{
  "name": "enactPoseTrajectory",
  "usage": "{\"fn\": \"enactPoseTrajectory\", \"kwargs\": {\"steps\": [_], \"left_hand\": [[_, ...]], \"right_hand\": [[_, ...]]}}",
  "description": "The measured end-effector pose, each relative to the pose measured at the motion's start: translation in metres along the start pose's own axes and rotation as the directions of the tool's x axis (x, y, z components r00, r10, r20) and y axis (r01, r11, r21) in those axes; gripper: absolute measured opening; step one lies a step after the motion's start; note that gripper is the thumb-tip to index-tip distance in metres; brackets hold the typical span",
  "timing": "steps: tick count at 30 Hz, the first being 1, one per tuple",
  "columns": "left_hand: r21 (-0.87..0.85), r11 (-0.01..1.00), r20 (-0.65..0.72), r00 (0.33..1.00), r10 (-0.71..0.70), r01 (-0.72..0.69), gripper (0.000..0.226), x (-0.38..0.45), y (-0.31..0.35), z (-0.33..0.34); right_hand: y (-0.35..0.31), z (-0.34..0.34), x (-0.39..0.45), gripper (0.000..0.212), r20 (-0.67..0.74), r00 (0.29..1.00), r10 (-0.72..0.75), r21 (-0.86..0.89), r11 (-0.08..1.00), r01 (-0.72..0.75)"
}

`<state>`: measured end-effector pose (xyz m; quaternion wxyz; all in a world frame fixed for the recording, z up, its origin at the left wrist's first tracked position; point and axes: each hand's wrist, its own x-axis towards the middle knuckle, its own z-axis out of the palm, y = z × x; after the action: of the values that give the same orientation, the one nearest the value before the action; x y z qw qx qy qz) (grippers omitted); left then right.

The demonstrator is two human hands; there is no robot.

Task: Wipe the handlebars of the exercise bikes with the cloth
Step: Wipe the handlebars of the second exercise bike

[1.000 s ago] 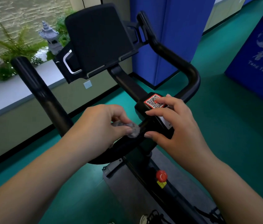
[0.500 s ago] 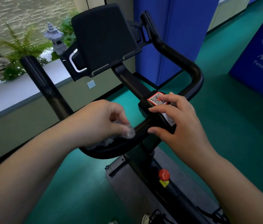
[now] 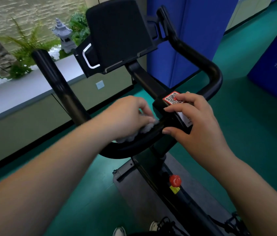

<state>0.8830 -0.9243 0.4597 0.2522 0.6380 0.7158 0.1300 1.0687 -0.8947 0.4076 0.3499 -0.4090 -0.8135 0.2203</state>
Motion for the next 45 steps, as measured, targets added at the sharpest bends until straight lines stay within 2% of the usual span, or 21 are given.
{"fn": "enactPoseTrajectory", "kwargs": {"steps": [2, 4, 9, 11, 16, 19, 21, 25, 28, 33, 36, 39, 42, 45], "left_hand": [[-0.129, 0.991, -0.04, 0.998, -0.042, 0.037, 0.009, 0.006, 0.009, 0.013], [-0.142, 0.989, 0.006, 1.0, -0.028, 0.028, 0.007, 0.004, 0.006, 0.01], [0.05, 0.996, 0.279, 0.959, 0.052, -0.069, 0.005, -0.027, -0.014, -0.037], [0.107, 0.989, 0.282, 0.957, 0.071, -0.104, 0.006, -0.031, -0.016, -0.04], [0.141, 0.98, 0.16, 0.98, 0.118, -0.141, 0.013, -0.026, -0.015, -0.02], [0.14, 0.979, 0.272, 0.956, 0.107, -0.15, 0.011, -0.033, -0.021, -0.031], [0.239, 0.956, 0.332, 0.939, 0.087, -0.173, 0.011, -0.034, -0.023, -0.041], [0.437, 0.879, 0.261, 0.962, 0.077, -0.189, 0.016, -0.029, -0.035, -0.052], [0.507, 0.834, 0.202, 0.971, 0.131, -0.218, 0.019, -0.034, -0.048, -0.048], [0.32, 0.927, 0.053, 0.98, 0.19, -0.197, 0.03, -0.046, -0.044, -0.037], [0.251, 0.934, 0.138, 0.965, 0.223, -0.252, 0.02, -0.052, -0.042, -0.038], [0.316, 0.908, 0.173, 0.958, 0.228, -0.273, 0.015, -0.052, -0.056, -0.063], [0.376, 0.896, 0.069, 0.972, 0.226, -0.235, 0.014, -0.049, -0.074, -0.089], [0.364, 0.884, 0.011, 0.95, 0.311, -0.294, 0.014, -0.047, -0.074, -0.07]], "right_hand": [[0.0, 0.001, 0.0, 0.045, 0.004, 1.0, -0.001, -0.004, 1.0, 0.001], [-0.001, 0.001, 0.0, 0.045, 0.008, 1.0, -0.003, -0.003, 1.0, 0.003], [-0.005, -0.003, -0.001, 0.045, 0.052, 0.998, -0.022, -0.016, 1.0, 0.023], [-0.007, -0.003, -0.002, 0.046, 0.063, 0.997, -0.04, -0.015, 0.999, 0.041], [-0.013, 0.002, 0.0, 0.045, 0.017, 1.0, -0.001, -0.027, 1.0, 0.001], [-0.016, 0.005, 0.002, 0.04, -0.007, 1.0, 0.022, -0.04, 0.999, -0.022], [-0.017, 0.006, 0.002, 0.038, -0.007, 0.999, 0.035, -0.046, 0.998, -0.035], [-0.019, 0.007, 0.001, 0.038, 0.001, 0.998, 0.06, -0.047, 0.997, -0.06], [-0.023, 0.008, -0.001, 0.038, -0.004, 1.0, 0.015, -0.065, 0.998, -0.015], [-0.039, 0.017, -0.002, 0.033, 0.073, 0.987, -0.14, -0.013, 0.99, 0.142], [-0.044, 0.024, 0.0, 0.03, 0.137, 0.977, -0.166, 0.0, 0.986, 0.167], [-0.043, 0.027, 0.001, 0.032, 0.168, 0.973, -0.158, -0.023, 0.986, 0.164], [-0.044, 0.028, 0.004, 0.033, 0.179, 0.972, -0.153, -0.038, 0.986, 0.163], [-0.048, 0.034, 0.006, 0.028, 0.178, 0.972, -0.153, -0.017, 0.987, 0.158]]}}
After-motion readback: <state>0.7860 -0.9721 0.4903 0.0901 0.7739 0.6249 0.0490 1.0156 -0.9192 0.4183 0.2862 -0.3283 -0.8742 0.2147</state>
